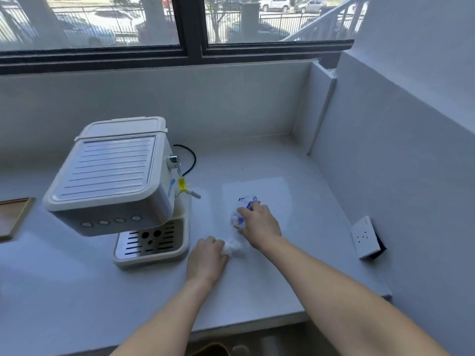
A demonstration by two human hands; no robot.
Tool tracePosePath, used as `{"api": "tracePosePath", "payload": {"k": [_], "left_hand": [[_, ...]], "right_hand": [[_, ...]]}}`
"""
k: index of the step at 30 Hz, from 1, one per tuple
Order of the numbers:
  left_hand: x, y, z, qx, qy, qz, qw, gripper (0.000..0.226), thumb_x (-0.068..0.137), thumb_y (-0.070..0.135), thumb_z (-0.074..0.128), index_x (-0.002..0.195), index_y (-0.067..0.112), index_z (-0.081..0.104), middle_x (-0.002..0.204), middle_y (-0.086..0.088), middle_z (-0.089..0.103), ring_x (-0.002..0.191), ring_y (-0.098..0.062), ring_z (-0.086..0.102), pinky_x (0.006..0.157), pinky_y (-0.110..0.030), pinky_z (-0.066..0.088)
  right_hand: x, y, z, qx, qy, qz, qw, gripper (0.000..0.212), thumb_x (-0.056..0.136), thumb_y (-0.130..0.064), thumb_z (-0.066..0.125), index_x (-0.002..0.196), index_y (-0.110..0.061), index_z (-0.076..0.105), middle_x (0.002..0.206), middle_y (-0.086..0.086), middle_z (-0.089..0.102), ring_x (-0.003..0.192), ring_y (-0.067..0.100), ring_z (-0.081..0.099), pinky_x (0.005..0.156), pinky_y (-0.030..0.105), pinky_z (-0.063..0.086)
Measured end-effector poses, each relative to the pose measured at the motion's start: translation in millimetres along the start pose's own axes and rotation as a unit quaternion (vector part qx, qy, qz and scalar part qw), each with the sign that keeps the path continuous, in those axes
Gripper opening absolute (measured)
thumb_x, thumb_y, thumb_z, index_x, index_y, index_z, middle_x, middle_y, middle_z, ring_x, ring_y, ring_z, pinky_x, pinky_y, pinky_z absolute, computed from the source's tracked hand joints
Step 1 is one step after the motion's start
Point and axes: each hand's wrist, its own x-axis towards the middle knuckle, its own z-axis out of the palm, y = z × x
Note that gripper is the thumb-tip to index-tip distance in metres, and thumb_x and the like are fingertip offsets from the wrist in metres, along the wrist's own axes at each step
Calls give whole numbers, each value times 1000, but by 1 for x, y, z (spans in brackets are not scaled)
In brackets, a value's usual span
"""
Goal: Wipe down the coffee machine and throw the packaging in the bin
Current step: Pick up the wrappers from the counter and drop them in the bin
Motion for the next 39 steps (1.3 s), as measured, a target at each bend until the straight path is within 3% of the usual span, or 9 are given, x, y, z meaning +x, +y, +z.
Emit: {"api": "tracePosePath", "payload": {"k": [3, 8, 11, 15, 18, 23, 27, 32, 39], "left_hand": [[-11, -2, -1, -47, 37, -23, 998, 12, 90, 26, 53, 83, 17, 57, 90, -5, 61, 92, -28, 56, 60, -37, 37], [-44, -9, -9, -100, 100, -44, 989, 24, 96, 32, 51, 80, 15, 58, 83, -5, 66, 81, -28, 59, 62, -41, 45], [-65, -15, -16, -137, 127, -65, 980, 21, 94, 30, 53, 78, 17, 56, 77, -1, 62, 74, -23, 56, 57, -37, 41], [-92, -28, -28, -163, 158, -67, 972, 14, 92, 30, 56, 93, 19, 64, 84, 1, 67, 80, -21, 60, 65, -40, 49], [-119, -46, -31, -190, 191, -50, 962, 11, 93, 31, 58, 97, 25, 66, 86, 6, 67, 79, -18, 60, 60, -32, 40], [-175, -91, -22, -190, 153, -34, 969, 10, 94, 33, 57, 99, 27, 64, 84, 7, 64, 79, -16, 58, 61, -31, 40], [-225, -114, -10, -190, 128, -14, 973, 8, 92, 31, 58, 86, 29, 62, 73, 10, 61, 67, -12, 55, 55, -27, 37], [-272, -124, 11, -223, 111, -56, 967, 32, 94, 35, 50, 64, 26, 46, 59, 5, 53, 58, -13, 50, 51, -34, 40], [-316, -123, 76, -227, 73, -121, 964, 12, 90, 28, 53, 83, 32, 62, 70, 14, 62, 67, -6, 57, 56, -26, 46]], "right_hand": [[8, 5, 3, 0, 5, -51, 999, 20, 90, -8, 53, 106, -13, 64, 119, 8, 53, 110, 30, 47, 71, 31, 39], [3, 8, -7, 14, 11, -104, 994, 8, 83, 1, 56, 84, -3, 63, 96, 7, 64, 88, 28, 53, 67, 30, 46], [-12, 0, -15, 58, 46, -113, 991, 20, 85, -3, 59, 67, -8, 51, 80, 5, 57, 77, 26, 46, 60, 32, 35], [-39, -16, -23, 114, 97, -114, 982, 15, 88, -9, 63, 74, -4, 65, 81, 7, 65, 79, 28, 56, 63, 33, 38], [-67, -35, -23, 137, 132, -125, 974, 13, 88, -13, 66, 78, -6, 71, 82, 8, 68, 79, 28, 59, 65, 35, 44], [-130, -73, 1, 135, 150, -102, 974, 11, 86, -12, 65, 80, -10, 73, 83, 7, 68, 79, 28, 60, 65, 35, 46], [-184, -99, 29, 138, 133, -64, 979, 15, 88, -11, 61, 85, -13, 75, 85, 4, 68, 81, 24, 60, 67, 31, 43], [-242, -118, 53, 167, 114, -58, 978, 14, 90, -12, 62, 90, -15, 75, 84, -2, 67, 79, 15, 59, 69, 25, 45], [-298, -108, 113, 219, 27, -76, 972, 11, 87, -13, 66, 88, -21, 73, 84, -10, 66, 78, 6, 59, 69, 18, 49]]}}
